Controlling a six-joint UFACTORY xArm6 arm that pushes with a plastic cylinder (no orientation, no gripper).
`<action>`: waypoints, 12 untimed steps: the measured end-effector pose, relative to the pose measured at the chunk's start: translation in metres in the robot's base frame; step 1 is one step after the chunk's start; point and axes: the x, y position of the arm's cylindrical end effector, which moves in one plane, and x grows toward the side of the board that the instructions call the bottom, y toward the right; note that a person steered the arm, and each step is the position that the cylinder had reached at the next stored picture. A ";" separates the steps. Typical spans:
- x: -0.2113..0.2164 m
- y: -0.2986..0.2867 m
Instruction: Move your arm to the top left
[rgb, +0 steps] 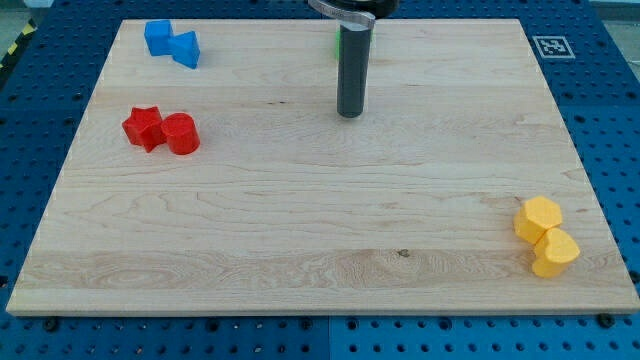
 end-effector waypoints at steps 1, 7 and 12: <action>0.000 0.000; -0.066 -0.065; -0.171 -0.163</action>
